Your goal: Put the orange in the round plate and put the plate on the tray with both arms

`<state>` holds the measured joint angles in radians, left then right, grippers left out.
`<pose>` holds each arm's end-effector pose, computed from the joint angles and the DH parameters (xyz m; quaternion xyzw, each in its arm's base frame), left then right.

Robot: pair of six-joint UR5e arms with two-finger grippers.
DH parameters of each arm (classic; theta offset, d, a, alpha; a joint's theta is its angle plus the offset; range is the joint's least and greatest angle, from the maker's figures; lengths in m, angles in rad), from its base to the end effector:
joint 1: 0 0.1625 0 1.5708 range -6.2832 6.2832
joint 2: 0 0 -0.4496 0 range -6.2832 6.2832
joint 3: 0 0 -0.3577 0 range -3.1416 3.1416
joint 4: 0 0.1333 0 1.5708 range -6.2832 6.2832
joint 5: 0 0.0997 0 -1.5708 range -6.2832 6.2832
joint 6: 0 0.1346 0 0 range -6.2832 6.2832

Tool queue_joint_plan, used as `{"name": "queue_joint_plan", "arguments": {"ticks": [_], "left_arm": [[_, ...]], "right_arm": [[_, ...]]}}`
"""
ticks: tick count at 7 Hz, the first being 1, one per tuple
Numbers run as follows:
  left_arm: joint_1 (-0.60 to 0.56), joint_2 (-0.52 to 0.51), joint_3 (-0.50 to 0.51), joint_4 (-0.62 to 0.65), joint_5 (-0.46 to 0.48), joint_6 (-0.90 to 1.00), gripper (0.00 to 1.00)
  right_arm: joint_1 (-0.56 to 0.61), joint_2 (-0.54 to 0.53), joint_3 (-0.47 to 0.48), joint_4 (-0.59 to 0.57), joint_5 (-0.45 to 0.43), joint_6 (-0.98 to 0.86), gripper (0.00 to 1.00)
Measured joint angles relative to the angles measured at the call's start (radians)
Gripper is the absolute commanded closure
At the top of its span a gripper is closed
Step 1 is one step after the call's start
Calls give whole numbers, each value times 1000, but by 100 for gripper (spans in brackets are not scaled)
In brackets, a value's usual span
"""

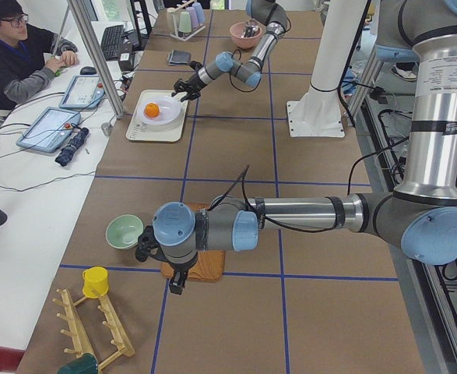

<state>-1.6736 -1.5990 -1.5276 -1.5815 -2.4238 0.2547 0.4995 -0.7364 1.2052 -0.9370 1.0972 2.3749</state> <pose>-0.0799 -0.4639 0.7062 0.0716 0.4074 0.0682 0.9079 -0.6126 -0.5561 0.2679 0.1203 -0.5336 0.6000 0.5838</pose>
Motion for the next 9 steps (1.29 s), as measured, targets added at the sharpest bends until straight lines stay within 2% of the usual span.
{"name": "queue_joint_plan", "arguments": {"ticks": [2, 3, 5, 6, 8, 9], "left_arm": [[0, 1, 0, 0, -2, 0, 1], [0, 2, 1, 0, -1, 0, 1], [0, 2, -1, 4, 5, 1, 1], [-1, 4, -7, 7, 7, 2, 1], [-1, 17, -50, 9, 27, 3, 1], [1, 37, -95, 13, 48, 3, 1]], "right_arm": [[-35, -80, 129, -55, 20, -102, 0], [-25, -93, 205, -152, 80, -186, 0], [94, -107, 323, -340, 326, -417, 0], [182, -146, 372, -373, 477, -571, 0], [383, -326, 512, -381, 807, -978, 0], [488, -417, 553, -381, 946, -1184, 0]]}}
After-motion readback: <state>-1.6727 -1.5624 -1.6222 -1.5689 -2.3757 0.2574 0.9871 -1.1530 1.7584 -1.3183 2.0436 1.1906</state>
